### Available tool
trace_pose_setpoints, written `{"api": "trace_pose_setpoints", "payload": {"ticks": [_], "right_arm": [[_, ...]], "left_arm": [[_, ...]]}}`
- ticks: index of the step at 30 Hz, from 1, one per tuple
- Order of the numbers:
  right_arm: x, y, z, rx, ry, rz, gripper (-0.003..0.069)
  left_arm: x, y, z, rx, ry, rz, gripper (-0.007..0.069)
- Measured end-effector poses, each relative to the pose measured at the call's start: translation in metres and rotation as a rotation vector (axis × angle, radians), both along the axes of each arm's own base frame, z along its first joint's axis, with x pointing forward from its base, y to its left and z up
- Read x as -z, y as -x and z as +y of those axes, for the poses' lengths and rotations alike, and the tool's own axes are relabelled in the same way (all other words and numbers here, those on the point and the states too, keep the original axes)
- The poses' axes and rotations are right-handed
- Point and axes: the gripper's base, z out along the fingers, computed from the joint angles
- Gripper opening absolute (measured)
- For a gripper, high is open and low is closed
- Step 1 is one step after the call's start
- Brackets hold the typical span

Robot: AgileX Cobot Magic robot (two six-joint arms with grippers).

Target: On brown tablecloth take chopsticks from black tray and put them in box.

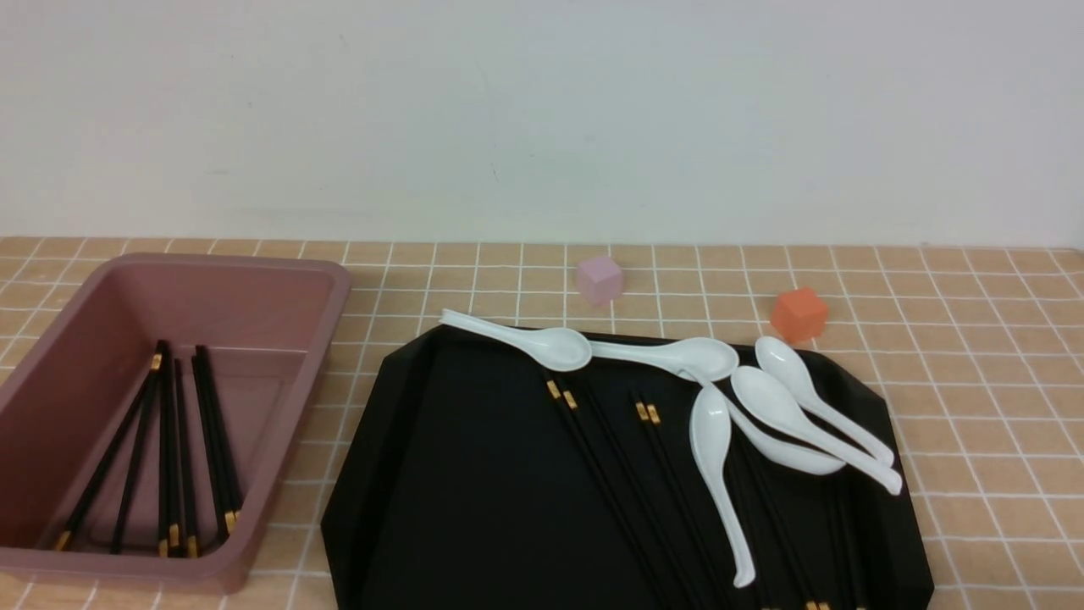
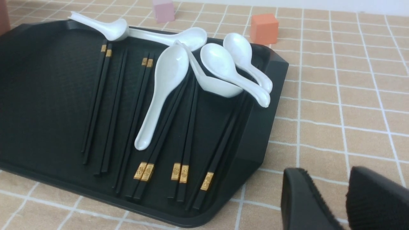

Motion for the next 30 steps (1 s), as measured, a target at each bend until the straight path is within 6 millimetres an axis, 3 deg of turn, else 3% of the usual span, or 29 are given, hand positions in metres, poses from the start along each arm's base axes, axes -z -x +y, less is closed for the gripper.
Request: {"api": "trace_pose_setpoints", "payload": {"ticks": [11, 21, 30], "right_arm": [[0.000, 0.000, 0.000, 0.000, 0.000, 0.000, 0.0240], [0.000, 0.000, 0.000, 0.000, 0.000, 0.000, 0.0240], [0.000, 0.000, 0.000, 0.000, 0.000, 0.000, 0.0240]], "left_arm": [[0.085, 0.002, -0.004, 0.118, -0.108, -0.002, -0.0013], [0.100, 0.004, -0.003, 0.128, -0.127, 0.108, -0.0013], [0.101, 0.005, -0.003, 0.129, -0.124, 0.118, -0.0012]]}}
